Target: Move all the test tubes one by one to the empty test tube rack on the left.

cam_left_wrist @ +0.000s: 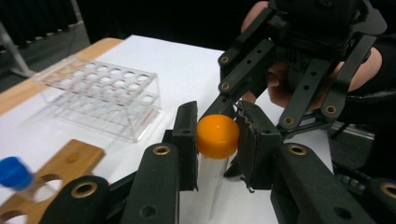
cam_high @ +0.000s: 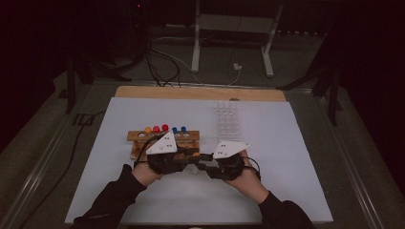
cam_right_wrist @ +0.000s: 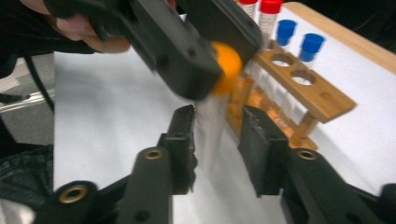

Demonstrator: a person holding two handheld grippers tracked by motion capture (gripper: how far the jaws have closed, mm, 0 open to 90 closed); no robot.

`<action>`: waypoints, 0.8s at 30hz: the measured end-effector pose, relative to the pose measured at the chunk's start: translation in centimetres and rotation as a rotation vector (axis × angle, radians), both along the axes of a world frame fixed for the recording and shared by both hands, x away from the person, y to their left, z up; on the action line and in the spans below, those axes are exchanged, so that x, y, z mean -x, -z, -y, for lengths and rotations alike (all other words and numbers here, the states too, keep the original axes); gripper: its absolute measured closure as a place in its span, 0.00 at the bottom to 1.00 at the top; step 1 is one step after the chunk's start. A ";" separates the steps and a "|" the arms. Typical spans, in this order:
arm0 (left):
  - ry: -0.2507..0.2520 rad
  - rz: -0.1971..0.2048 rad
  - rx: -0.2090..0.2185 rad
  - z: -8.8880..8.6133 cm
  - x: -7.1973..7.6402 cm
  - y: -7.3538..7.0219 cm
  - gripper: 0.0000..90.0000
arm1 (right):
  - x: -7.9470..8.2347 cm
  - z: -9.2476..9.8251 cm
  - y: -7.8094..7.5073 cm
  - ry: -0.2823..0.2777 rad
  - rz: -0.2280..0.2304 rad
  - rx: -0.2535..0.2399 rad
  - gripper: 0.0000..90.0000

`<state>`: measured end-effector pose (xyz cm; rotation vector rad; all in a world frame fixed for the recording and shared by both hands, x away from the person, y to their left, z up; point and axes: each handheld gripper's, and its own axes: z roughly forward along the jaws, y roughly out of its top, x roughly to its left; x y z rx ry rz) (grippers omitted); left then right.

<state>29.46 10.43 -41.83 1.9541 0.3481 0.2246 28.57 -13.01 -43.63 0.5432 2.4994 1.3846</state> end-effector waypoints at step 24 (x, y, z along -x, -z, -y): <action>-0.221 0.116 0.068 -7.6 -0.3 -5.3 0.80 | -0.5 4.2 0.6 0.152 -0.015 -0.061 0.00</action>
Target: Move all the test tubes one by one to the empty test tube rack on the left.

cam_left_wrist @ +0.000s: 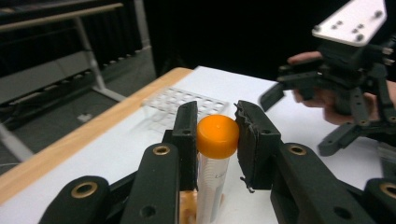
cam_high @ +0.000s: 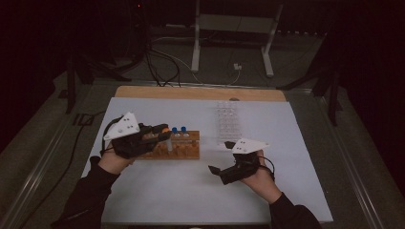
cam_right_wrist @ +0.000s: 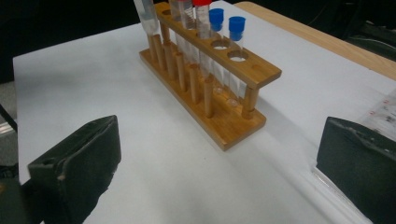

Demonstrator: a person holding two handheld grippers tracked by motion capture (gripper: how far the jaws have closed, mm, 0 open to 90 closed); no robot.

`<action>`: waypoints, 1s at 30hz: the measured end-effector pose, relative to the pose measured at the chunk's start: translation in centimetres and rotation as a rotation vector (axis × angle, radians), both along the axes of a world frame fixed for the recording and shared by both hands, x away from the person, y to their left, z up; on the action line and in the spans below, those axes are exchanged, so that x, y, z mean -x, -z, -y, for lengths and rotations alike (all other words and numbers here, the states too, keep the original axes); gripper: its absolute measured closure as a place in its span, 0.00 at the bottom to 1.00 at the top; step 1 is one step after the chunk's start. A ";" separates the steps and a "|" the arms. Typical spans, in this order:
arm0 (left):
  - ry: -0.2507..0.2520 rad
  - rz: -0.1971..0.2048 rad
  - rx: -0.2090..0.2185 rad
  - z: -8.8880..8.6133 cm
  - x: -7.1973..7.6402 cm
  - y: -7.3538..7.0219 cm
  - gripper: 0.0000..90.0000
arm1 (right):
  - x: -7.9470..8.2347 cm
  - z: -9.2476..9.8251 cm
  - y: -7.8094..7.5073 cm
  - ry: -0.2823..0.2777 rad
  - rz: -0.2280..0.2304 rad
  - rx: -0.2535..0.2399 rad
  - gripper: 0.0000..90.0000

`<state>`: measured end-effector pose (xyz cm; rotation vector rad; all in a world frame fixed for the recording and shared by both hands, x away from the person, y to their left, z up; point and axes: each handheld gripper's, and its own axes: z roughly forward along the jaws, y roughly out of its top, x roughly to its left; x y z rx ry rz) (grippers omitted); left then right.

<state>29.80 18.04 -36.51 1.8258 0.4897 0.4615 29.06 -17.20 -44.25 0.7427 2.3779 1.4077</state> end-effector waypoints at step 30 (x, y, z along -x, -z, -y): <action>-0.287 -0.046 0.059 -7.4 -3.8 3.0 0.80 | 0.2 0.7 -0.2 -0.023 0.008 -0.007 0.00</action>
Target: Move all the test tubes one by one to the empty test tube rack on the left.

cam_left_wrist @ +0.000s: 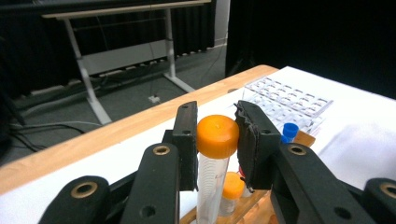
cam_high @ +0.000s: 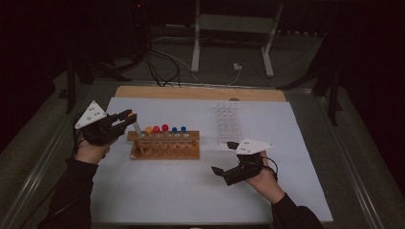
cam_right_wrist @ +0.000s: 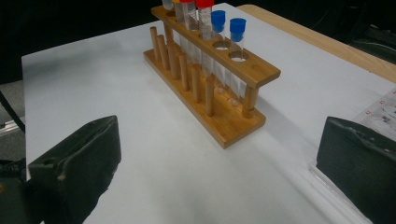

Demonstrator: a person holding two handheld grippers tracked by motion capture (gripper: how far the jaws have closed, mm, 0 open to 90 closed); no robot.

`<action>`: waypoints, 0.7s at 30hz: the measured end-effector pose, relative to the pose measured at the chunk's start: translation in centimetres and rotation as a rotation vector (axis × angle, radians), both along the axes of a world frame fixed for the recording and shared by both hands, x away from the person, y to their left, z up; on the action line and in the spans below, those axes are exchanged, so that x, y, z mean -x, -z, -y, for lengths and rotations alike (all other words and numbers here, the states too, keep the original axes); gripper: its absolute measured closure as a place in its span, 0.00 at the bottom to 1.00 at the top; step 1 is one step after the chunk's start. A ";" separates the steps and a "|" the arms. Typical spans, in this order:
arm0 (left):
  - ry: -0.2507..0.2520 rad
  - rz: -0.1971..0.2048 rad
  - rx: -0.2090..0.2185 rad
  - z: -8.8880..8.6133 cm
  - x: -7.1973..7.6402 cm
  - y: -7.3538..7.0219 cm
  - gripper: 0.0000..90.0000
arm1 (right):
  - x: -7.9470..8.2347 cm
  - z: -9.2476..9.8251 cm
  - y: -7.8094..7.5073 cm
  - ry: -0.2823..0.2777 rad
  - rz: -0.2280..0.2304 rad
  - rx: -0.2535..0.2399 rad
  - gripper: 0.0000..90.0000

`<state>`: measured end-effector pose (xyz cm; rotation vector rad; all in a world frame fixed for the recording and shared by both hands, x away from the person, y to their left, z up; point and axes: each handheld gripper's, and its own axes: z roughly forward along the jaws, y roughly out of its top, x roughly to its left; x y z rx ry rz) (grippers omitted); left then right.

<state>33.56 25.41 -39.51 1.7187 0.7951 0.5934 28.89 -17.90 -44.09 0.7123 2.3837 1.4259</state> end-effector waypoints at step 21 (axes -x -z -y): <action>-0.006 -0.127 -0.075 0.7 -1.7 5.6 0.80 | 0.1 0.3 -0.1 -0.027 -0.010 -0.018 0.00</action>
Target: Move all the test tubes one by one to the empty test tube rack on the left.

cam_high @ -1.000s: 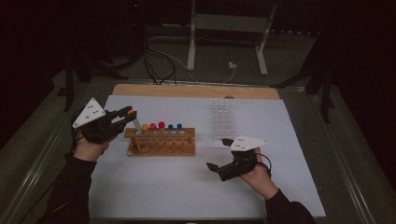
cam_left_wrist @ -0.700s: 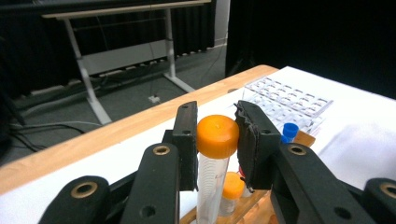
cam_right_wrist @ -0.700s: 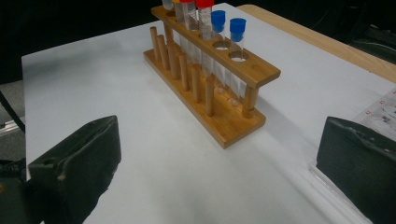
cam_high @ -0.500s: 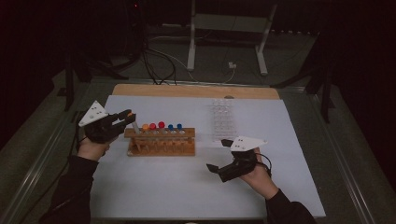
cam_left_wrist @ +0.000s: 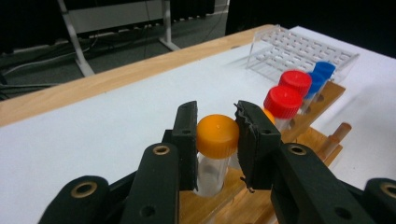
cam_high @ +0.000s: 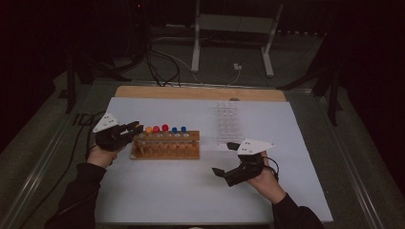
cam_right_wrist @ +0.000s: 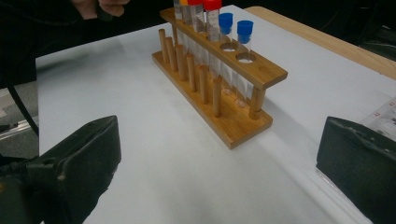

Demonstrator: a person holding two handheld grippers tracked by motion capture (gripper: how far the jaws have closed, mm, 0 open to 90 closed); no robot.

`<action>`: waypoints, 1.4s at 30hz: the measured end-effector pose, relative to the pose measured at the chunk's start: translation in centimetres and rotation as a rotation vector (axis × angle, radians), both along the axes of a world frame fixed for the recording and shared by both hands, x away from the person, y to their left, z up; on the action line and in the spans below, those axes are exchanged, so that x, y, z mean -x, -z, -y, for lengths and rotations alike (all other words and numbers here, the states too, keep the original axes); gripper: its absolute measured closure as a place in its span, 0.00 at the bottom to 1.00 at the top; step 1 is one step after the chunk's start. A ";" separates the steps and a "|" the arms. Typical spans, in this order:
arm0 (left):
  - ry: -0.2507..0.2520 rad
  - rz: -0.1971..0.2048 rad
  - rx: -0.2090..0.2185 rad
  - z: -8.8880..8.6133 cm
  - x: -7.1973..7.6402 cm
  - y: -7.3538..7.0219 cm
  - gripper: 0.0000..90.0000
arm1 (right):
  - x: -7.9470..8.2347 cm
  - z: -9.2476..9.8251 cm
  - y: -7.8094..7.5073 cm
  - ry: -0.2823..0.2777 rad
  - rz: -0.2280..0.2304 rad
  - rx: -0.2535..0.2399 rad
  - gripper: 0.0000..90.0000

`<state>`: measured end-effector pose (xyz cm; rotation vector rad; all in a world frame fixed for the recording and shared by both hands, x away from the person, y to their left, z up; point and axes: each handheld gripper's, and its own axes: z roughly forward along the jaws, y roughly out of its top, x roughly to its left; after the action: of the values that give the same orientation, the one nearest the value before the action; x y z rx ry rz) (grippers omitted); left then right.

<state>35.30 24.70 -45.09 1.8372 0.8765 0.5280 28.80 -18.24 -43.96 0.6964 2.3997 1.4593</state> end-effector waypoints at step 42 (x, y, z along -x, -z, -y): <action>0.323 -0.082 -0.026 4.3 9.8 4.7 0.01 | 1.8 4.4 4.5 0.065 0.000 0.062 0.00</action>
<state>25.54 20.39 -49.82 1.9868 0.6102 0.2628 26.98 -22.62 -48.44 0.7521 2.3879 1.3540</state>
